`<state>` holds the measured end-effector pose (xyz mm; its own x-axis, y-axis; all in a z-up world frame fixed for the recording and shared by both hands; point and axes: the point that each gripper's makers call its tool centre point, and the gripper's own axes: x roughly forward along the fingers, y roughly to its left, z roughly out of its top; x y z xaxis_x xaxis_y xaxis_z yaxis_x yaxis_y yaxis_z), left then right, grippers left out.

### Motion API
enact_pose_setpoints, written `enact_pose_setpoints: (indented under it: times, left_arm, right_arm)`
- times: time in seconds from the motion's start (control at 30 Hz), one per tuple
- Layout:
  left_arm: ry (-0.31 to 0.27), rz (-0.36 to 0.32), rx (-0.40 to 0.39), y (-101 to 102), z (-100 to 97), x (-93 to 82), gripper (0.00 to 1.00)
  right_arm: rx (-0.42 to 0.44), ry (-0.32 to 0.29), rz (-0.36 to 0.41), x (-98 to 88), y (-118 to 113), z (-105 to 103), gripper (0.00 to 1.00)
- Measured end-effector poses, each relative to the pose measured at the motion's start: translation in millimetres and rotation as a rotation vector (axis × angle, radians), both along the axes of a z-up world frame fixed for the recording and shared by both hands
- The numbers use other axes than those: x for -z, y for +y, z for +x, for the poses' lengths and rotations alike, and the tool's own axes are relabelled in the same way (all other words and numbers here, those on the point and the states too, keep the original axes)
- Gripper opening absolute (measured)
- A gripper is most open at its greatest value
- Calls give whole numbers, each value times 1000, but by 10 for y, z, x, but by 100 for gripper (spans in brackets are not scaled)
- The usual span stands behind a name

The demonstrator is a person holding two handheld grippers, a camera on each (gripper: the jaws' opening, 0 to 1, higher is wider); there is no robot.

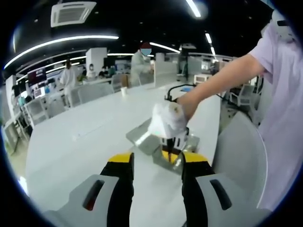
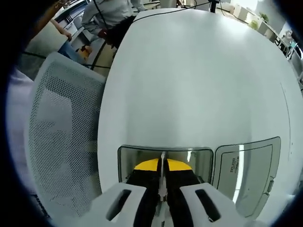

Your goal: Insert the divider into the dual guide fixture by aligning both edges with the guide slots and pushing it downward to the bottom, including one-sided entry, uneven engagement, binding, and posture correction.

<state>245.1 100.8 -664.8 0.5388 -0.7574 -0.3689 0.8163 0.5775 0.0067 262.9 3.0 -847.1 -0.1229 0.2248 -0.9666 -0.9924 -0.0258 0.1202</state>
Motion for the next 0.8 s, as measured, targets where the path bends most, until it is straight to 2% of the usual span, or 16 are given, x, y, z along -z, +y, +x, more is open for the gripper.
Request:
enact_pose_setpoints:
  times: [0.07, 0.53, 0.8]
  left_arm:
    - [3, -2, 1, -4, -7, 3, 37]
    - [2, -2, 4, -28, -3, 10, 37]
    - [0, -6, 2, -34, -4, -2, 37]
  right_arm:
    - [-12, -23, -2, 1, -4, 39, 0]
    - [4, -22, 5, 5, -5, 35, 0]
    - [-17, -43, 1, 58, -5, 20, 0]
